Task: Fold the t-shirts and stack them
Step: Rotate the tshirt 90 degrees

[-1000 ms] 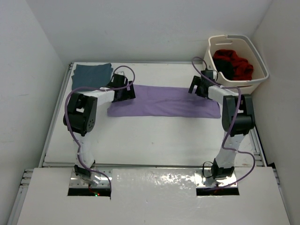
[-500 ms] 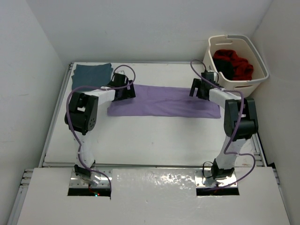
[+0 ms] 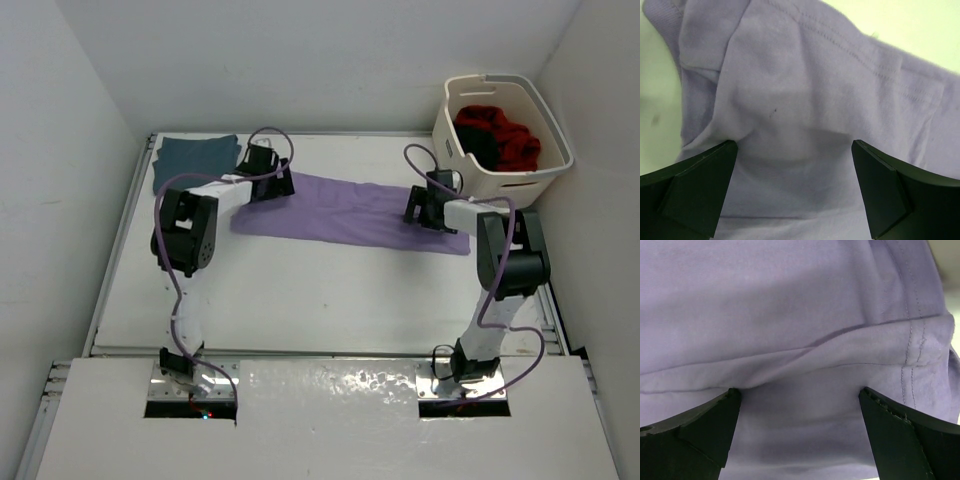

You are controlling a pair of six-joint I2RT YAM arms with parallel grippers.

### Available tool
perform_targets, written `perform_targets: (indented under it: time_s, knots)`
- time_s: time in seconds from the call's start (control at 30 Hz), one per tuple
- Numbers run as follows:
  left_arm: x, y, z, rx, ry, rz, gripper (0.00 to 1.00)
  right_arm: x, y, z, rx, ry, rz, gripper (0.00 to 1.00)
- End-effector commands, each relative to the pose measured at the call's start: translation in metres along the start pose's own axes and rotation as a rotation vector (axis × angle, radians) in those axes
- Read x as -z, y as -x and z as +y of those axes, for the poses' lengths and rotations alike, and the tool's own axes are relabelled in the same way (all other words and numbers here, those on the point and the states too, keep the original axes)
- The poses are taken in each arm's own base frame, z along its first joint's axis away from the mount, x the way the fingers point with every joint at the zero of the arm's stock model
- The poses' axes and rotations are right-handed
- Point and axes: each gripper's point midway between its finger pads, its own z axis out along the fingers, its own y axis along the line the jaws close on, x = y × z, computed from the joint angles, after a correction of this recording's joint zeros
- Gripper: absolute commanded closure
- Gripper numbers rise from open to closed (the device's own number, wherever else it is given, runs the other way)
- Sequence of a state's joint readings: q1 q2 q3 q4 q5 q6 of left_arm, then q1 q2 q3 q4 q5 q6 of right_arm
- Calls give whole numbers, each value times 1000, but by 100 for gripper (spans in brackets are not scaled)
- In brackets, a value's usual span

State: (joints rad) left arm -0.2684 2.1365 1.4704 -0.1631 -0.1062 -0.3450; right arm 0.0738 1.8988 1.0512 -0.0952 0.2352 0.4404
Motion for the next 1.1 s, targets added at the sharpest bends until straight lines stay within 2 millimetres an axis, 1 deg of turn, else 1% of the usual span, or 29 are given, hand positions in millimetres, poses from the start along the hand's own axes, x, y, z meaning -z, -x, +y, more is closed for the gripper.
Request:
perform_targets:
  time_s: [0.0,0.03,0.07,0.1,0.13,0.17,0.2,0.23,0.27,0.3,0.33,0.37,0.4,0.43,0.47,0.5,0.53,0.57,0.6,0.63,0.67,0.7,0.73,0.77,0.87,0.9,1.0,1.03,1.07]
  knots:
    - [-24,3,-17,0,-67,20,2,21,-23,-2,-40,13,35,1]
    - [-28,7,-22,-3,-83,17,2,29,-53,0,-11,21,80,1]
    - [-32,9,-28,-9,-99,15,2,38,-66,0,7,12,99,1]
    - [-41,17,-41,-26,-123,-2,2,47,-78,2,14,10,112,1]
    - [-47,21,-48,-39,-133,-13,2,63,-101,12,63,34,129,1]
    - [-56,25,-69,-60,-187,-22,2,73,-118,19,85,64,159,1]
    - [-60,29,-79,-79,-211,-30,2,81,-148,22,85,92,211,1]
    - [-65,33,-90,-90,-236,-39,1,97,-162,44,125,185,220,1]
    - [-69,36,-101,-99,-263,-41,1,109,-180,66,129,302,271,1]
    - [-76,43,-123,-113,-327,-62,1,118,-202,72,152,352,313,1]
    - [-79,46,-133,-118,-360,-76,1,133,-219,93,244,436,330,1]
    - [-83,49,-154,-123,-427,-102,0,144,-229,107,367,471,325,1]
    - [-85,51,-162,-118,-460,-114,0,147,-230,110,401,494,336,1]
    - [-87,51,-170,-113,-483,-124,0,160,-244,125,477,575,365,1]
    - [-87,56,-178,-107,-512,-150,0,165,-251,142,507,648,372,1]
    - [-90,51,-186,-103,-546,-145,0,183,-269,160,576,779,406,1]
    - [-92,49,-189,-101,-557,-147,0,191,-275,172,608,842,414,1]
    - [-94,49,-197,-98,-579,-173,0,192,-286,179,667,878,430,1]
    - [-98,47,-198,-87,-573,-176,0,207,-291,199,721,955,436,1]
    - [-101,48,-197,-70,-566,-172,0,212,-295,206,756,978,443,1]
    - [-105,55,-196,-43,-559,-183,0,211,-305,205,804,977,476,1]
    - [-108,58,-194,-19,-540,-196,0,222,-305,220,842,1015,464,1]
    - [-109,63,-194,1,-528,-213,0,227,-307,223,869,1031,465,1]
    - [-107,70,-197,13,-545,-240,0,229,-308,224,896,1041,458,1]
    - [-106,77,-197,50,-543,-263,0,239,-300,227,902,1058,421,1]
    - [-108,79,-195,81,-522,-270,0,247,-294,228,898,1079,394,1]
    - [-118,83,-183,155,-493,-279,0,257,-285,224,897,1087,355,1]
    - [-121,85,-179,177,-482,-281,0,263,-278,224,898,1092,328,1]
    - [-127,87,-170,208,-453,-292,0,267,-279,219,906,1090,343,1]
